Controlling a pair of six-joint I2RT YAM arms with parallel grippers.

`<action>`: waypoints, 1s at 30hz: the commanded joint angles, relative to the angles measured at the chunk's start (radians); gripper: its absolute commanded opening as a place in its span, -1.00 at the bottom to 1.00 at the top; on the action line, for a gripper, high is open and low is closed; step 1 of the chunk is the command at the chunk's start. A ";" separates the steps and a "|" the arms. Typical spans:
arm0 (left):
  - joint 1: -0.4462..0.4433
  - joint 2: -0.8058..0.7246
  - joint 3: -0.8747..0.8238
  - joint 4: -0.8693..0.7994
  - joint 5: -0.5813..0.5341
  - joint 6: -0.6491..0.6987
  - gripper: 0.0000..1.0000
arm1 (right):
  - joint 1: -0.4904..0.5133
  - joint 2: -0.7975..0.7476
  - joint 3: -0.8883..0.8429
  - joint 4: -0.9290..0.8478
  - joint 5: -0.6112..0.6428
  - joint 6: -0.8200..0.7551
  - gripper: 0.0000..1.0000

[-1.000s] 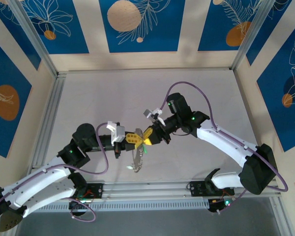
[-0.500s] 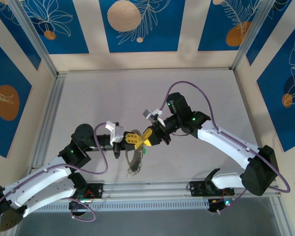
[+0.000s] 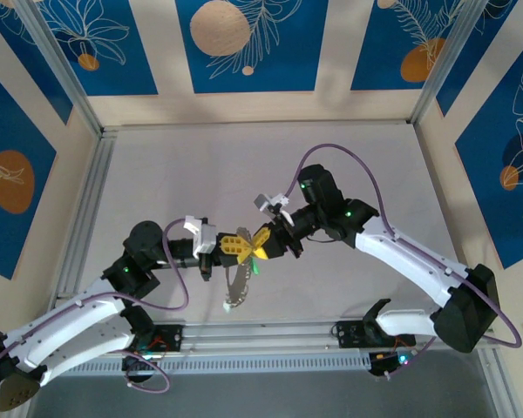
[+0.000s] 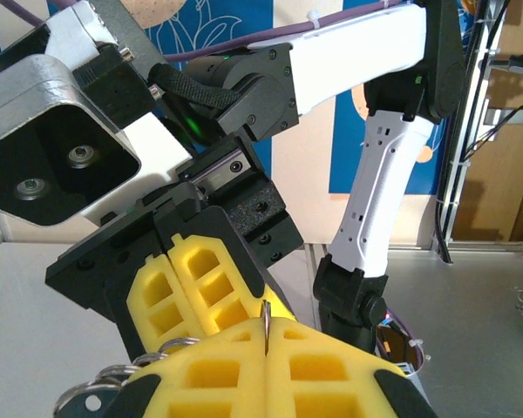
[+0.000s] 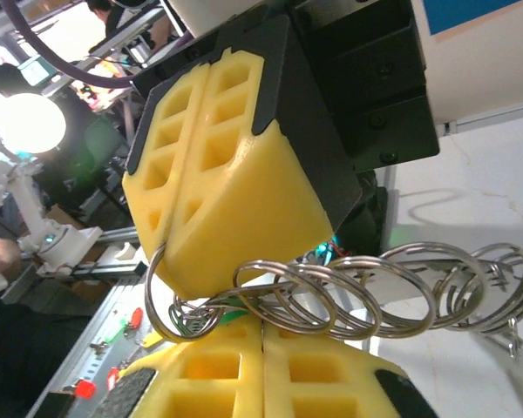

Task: Put the keys on the keyring

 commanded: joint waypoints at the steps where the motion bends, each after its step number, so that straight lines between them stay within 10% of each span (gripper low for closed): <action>1: -0.002 -0.008 -0.019 0.019 -0.024 0.001 -1.00 | 0.016 -0.054 0.004 -0.018 0.101 -0.021 -0.62; 8: -0.002 -0.012 -0.013 0.014 -0.001 -0.007 -1.00 | 0.009 -0.229 -0.071 -0.053 0.347 -0.080 -0.21; 30: -0.001 0.006 -0.001 0.067 0.047 -0.059 -1.00 | 0.085 -0.290 -0.155 0.155 0.349 -0.145 -0.56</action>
